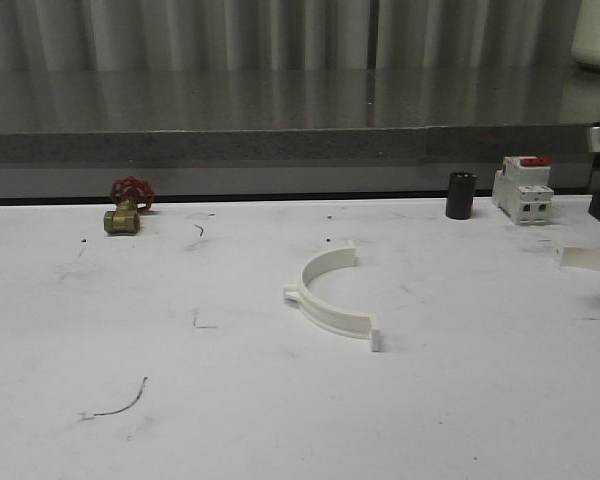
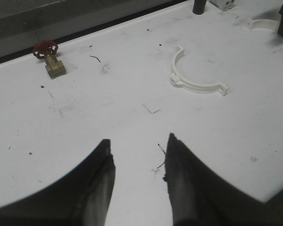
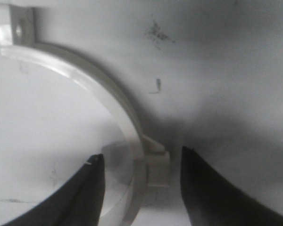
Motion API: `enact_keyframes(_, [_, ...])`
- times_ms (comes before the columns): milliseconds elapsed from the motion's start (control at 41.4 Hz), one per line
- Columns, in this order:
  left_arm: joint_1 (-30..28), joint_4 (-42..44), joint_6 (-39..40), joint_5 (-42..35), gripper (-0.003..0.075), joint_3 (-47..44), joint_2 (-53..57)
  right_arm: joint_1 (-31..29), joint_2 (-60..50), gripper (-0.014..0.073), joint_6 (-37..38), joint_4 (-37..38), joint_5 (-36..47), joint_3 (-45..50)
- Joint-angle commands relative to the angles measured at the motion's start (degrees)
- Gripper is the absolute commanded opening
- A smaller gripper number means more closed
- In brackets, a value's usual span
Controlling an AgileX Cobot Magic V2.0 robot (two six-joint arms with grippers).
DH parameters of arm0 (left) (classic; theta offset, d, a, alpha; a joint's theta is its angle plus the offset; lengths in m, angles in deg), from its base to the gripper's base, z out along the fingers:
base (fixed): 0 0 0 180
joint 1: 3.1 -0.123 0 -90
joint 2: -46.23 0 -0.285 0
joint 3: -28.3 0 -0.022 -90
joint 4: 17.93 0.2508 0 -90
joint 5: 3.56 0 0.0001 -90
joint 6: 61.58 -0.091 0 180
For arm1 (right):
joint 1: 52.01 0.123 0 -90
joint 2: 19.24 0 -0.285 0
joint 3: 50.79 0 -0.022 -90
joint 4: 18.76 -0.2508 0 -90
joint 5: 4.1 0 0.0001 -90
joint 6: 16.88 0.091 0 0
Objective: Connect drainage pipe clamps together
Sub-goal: 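Grasp the other white clamp half's end with the right gripper, then carry the clamp half toward the placed half, aligning the open ends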
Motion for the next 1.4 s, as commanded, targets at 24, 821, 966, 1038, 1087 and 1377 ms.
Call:
enact_keyframes(24, [-0.1, -0.4, 0.1, -4.7, 0.0262, 1.6, -0.2, -0.3, -2.8, 0.0274, -0.9, -0.1, -0.1, -1.8])
enact_keyframes(821, [-0.1, -0.4, 0.1, -4.7, 0.0262, 1.6, -0.2, 8.3, -7.3, 0.0187, 9.8, -3.6, -5.0, -4.0])
enact_keyframes(966, [-0.1, -0.4, 0.1, -4.7, 0.0262, 1.6, -0.2, 13.8, -7.3, 0.0187, 15.1, -3.5, -5.8, -5.1])
enact_keyframes(1038, [-0.1, -0.4, 0.1, -4.7, 0.0262, 1.6, -0.2, 16.7, -7.2, 0.0187, 18.5, -3.4, -5.7, -5.5])
enact_keyframes(1087, [-0.1, -0.4, 0.1, -4.7, 0.0262, 1.6, -0.2, 18.2, -7.2, 0.0187, 20.2, -3.1, -5.4, -5.6])
enact_keyframes(1377, [-0.1, -0.4, 0.1, -4.7, 0.0262, 1.6, -0.2, 24.6, -6.7, 0.0187, 29.4, -0.5, -2.5, -5.7])
